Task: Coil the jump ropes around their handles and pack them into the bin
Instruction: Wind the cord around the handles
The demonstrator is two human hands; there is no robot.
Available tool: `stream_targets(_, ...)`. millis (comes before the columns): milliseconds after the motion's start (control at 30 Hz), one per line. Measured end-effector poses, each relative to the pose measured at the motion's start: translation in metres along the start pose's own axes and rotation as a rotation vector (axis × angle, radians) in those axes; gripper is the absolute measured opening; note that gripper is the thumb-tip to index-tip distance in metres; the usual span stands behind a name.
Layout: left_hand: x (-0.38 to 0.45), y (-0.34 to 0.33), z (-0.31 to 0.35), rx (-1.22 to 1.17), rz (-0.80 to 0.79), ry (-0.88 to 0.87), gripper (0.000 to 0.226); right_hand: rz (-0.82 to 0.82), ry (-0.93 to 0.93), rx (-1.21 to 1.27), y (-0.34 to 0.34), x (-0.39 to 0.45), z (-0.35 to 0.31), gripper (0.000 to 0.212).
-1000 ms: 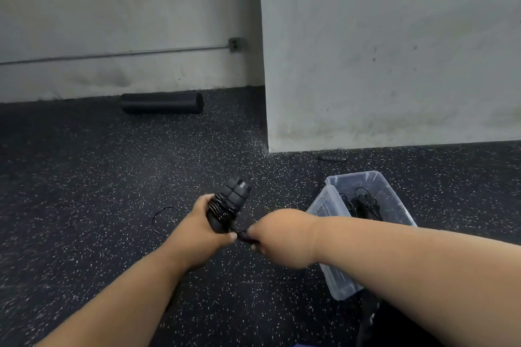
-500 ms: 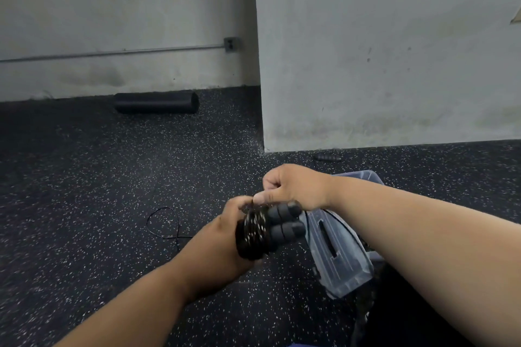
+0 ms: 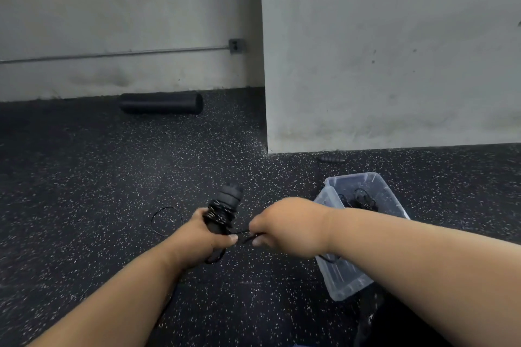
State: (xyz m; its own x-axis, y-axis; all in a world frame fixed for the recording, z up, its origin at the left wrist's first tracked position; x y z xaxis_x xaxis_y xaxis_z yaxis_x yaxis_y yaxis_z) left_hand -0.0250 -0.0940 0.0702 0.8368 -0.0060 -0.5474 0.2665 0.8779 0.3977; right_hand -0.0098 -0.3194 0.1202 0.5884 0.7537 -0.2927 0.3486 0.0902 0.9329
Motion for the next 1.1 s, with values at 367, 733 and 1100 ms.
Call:
stream_targets(367,-0.010,-0.020,0.004,0.496,-0.144,-0.147,0.088,0.056,0.153,0.064,0.027,-0.022,-0.002,0.023)
stream_targets(733,-0.043,-0.042,0.031,0.215,-0.184,-0.504,0.089,0.076,-0.087,0.844,0.020,-0.003,0.054,0.017)
stream_targets(1100,-0.027,-0.037,0.029,-0.684,-0.122,-0.323,0.072,0.408,-0.254,1.216,-0.017,0.018,0.015,0.007)
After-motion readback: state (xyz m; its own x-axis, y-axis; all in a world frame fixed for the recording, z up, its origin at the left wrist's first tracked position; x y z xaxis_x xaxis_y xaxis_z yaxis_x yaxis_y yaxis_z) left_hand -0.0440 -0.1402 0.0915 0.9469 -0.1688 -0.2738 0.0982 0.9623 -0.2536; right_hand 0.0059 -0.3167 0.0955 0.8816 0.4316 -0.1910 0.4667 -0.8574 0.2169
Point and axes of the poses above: each hand's wrist, its own x-axis towards the middle knuckle, its own y-axis out of the back of the hand, z = x × y, the point moved 1 cm from there along x, towards the middle knuckle, and after that the axes turned 2 degrees about -z, right-handed, at the moved point
